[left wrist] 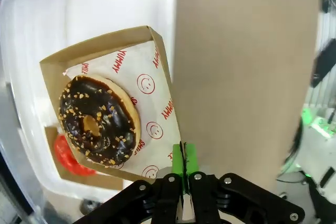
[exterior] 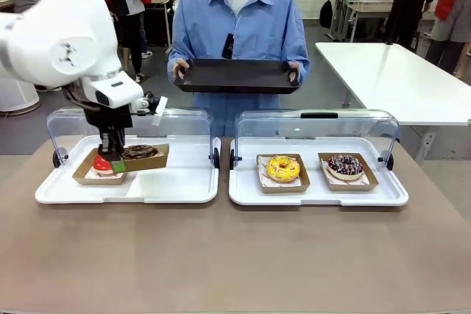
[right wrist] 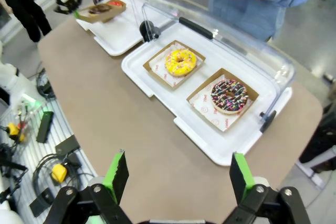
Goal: Provide the desired donut to the person.
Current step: Pick up and lift the Paper togo box containing the Donut pointed at by the person.
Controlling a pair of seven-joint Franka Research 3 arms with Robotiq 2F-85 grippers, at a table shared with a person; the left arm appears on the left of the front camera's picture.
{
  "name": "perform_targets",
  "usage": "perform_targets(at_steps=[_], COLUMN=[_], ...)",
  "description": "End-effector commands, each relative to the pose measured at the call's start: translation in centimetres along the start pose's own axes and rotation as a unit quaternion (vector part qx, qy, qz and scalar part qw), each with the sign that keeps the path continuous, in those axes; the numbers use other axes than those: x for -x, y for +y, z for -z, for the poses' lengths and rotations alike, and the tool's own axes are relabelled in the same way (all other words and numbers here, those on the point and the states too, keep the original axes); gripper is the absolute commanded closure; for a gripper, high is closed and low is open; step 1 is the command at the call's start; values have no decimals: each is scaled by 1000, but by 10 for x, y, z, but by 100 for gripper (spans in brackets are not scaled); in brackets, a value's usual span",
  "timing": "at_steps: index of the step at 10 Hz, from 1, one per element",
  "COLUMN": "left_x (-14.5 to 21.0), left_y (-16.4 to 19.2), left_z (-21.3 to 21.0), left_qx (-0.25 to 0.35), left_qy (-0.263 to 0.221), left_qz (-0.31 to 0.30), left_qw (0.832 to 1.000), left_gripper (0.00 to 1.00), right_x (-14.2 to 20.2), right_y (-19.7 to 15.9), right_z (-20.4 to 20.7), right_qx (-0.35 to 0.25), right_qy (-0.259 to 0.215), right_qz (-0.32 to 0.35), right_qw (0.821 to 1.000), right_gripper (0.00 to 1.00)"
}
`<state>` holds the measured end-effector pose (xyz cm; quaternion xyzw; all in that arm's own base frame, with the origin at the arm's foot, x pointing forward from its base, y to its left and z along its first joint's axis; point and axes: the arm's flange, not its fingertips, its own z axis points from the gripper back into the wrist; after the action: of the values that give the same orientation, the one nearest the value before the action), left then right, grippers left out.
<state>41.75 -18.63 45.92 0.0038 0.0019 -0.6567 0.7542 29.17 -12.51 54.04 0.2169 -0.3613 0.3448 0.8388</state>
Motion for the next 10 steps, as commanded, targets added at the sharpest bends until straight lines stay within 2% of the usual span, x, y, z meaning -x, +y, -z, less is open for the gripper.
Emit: perform_targets(at_steps=[1, 3, 6, 10], left_x=[5, 5, -3, -18], left_y=[-30, -55, -69, -42], left_z=[-26, -62, -101, -131], left_qx=[6, 4, -24, -13], left_qy=[-15, -35, -37, -46], left_qz=[-19, -4, 2, -4], left_qw=[1000, 999, 999, 999], left_gripper=[100, 100, 100, 100], right_x=[0, 0, 0, 0], right_y=[-1, -1, -1, -1], right_z=[0, 0, 0, 0], right_qx=[-8, -8, -8, -8], right_qy=[-12, -12, -12, -12], right_qz=[-5, -5, -5, -5], right_qw=[1000, 1000, 1000, 1000], right_gripper=[0, 0, 0, 0])
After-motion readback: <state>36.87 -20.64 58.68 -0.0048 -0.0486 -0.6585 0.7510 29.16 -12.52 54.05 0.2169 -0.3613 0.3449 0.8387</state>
